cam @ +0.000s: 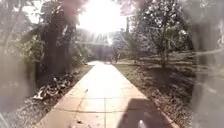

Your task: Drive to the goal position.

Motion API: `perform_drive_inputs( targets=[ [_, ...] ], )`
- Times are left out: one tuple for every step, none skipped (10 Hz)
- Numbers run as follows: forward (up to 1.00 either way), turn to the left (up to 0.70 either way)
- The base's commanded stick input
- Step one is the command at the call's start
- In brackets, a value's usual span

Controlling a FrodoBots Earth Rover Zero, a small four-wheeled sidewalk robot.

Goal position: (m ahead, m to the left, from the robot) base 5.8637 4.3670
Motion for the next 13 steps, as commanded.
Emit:
perform_drive_inputs(
  targets=[
    [0.5,-0.5],
    [0.5,0.0],
    [0.5,0.0],
    [0.5,0.0],
    [0.5,0.0],
    [0.5,0.0],
    [0.5,0.0],
    [0.5,0.0],
    [0.5,0.0],
    [0.5,0.0],
    [0.5,0.0],
    [0.5,0.0],
    [0.5,0.0]
  ],
)
